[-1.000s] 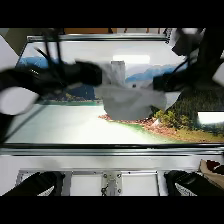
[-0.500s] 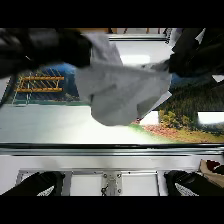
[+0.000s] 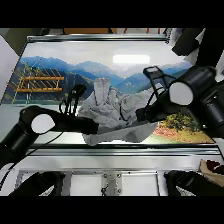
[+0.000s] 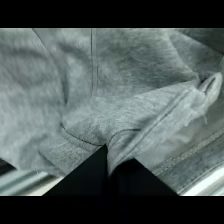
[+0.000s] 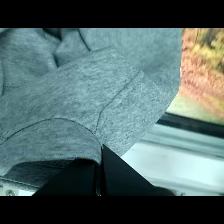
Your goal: Fold the clothes and pants, and hang the long-sleeved shirts on hangers.
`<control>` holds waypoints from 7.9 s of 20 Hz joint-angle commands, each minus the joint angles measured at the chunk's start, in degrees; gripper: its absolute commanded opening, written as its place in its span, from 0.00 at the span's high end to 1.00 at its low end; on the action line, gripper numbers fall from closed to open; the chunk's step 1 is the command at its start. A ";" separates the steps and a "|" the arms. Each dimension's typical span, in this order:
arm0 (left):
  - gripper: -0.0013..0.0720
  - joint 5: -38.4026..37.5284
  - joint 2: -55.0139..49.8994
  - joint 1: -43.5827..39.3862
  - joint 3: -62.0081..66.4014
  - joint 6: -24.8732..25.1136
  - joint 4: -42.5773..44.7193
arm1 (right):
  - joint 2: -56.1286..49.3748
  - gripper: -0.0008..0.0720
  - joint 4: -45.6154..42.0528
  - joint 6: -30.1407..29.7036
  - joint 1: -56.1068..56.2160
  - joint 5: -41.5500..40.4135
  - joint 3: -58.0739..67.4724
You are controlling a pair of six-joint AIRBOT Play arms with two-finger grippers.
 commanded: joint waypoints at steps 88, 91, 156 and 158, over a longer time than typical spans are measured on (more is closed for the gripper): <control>0.34 21.29 -65.55 53.13 46.90 14.29 34.36 | -0.33 0.96 0.48 2.40 1.90 0.15 -3.56; 0.79 20.96 -65.55 53.13 46.93 14.29 34.36 | -0.33 0.96 0.48 2.40 1.90 0.15 -3.56; 0.97 -36.68 -16.96 46.60 19.89 90.40 -15.12 | -0.42 0.96 0.48 2.40 1.90 0.13 -3.56; 0.97 -36.68 -16.61 46.49 19.71 90.38 -14.82 | -0.42 0.96 0.59 2.43 1.90 0.17 -3.56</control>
